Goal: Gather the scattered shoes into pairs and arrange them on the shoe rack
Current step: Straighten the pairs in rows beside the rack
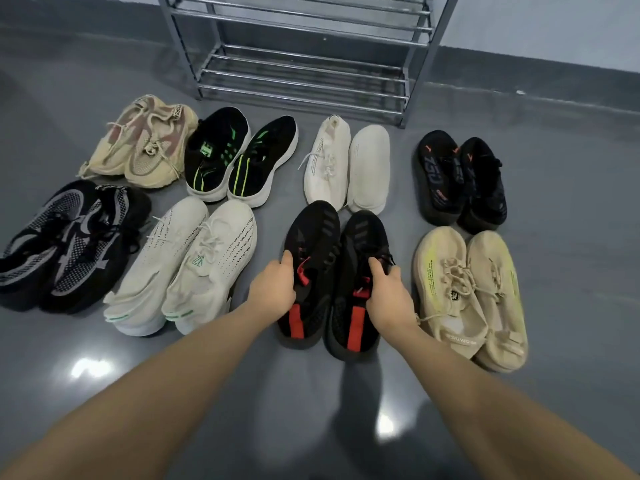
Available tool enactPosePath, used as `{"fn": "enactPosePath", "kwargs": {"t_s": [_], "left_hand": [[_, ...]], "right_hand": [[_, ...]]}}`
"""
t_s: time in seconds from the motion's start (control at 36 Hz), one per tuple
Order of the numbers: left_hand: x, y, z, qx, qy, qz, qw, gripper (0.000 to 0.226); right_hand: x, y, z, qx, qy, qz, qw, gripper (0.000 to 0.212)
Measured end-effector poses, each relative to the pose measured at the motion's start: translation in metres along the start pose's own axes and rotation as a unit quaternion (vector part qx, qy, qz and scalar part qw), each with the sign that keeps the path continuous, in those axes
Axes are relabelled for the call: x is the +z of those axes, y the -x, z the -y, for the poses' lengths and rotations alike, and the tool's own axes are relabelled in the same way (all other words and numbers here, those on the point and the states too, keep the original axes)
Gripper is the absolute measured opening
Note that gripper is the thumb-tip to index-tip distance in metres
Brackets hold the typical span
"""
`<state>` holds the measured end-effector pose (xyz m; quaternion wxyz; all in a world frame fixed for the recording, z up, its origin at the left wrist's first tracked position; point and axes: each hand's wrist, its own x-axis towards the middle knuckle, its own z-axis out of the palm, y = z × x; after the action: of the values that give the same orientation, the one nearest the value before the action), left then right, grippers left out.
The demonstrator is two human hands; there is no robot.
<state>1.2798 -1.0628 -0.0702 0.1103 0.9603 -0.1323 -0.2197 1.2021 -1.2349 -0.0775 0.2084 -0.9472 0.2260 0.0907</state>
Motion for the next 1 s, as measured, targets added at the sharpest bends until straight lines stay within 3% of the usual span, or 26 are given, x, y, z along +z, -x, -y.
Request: {"fn": "enactPosePath", "kwargs": {"t_s": [0.31, 0.5, 0.69, 1.0], "left_hand": [[-0.002, 0.012, 0.0, -0.011, -0.032, 0.009, 0.999, 0.036], [-0.007, 0.012, 0.0, -0.019, -0.041, 0.009, 0.999, 0.027], [-0.025, 0.004, -0.008, 0.017, -0.068, -0.016, 0.997, 0.034], [-0.055, 0.023, 0.037, 0.037, -0.103, -0.084, 0.99, 0.03]], "right_hand": [[-0.004, 0.0, 0.003, 0.022, 0.013, 0.027, 0.999, 0.064], [-0.007, 0.002, 0.011, 0.038, 0.066, 0.02, 0.997, 0.045], [-0.011, 0.001, 0.037, -0.047, 0.062, -0.092, 0.993, 0.029], [-0.012, -0.006, 0.098, -0.117, -0.051, -0.032, 0.991, 0.031]]}}
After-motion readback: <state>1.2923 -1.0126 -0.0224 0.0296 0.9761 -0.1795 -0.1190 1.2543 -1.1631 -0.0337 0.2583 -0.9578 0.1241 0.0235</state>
